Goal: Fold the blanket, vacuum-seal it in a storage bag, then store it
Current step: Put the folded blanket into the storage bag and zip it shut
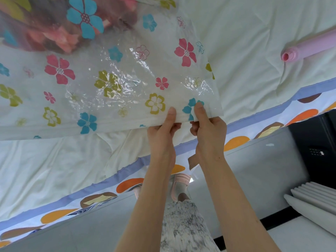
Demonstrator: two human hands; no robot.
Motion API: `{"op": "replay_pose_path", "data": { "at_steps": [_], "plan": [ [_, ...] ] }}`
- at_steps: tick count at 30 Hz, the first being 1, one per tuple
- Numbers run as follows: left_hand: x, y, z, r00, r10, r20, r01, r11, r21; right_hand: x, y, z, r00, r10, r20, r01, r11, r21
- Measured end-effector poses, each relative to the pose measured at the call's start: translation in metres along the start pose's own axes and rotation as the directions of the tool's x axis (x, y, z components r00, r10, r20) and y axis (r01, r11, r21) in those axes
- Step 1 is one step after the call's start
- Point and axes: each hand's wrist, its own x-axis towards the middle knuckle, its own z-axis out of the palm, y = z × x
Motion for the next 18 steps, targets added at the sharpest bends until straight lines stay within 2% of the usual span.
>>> {"op": "replay_pose_path", "data": {
  "at_steps": [4, 9, 14, 18],
  "plan": [
    [-0.002, -0.002, 0.011, 0.994, 0.046, -0.096, -0.047, 0.999, -0.006, 0.0, 0.0, -0.004, 0.999, 0.008, 0.044, -0.007, 1.0, -0.014],
    [-0.001, -0.002, 0.012, 0.992, 0.024, -0.128, -0.034, 0.997, -0.071, 0.0, 0.0, -0.006, 0.997, -0.024, 0.075, 0.027, 0.999, -0.034],
    [-0.004, -0.008, 0.014, 0.998, -0.058, 0.004, 0.058, 0.975, -0.216, 0.004, -0.005, -0.013, 0.991, -0.004, 0.131, 0.005, 1.0, -0.01],
    [-0.008, -0.012, 0.022, 0.998, 0.005, 0.07, 0.002, 0.995, -0.099, 0.008, -0.009, -0.02, 0.98, -0.03, 0.194, 0.051, 0.994, -0.102]
  ]
}}
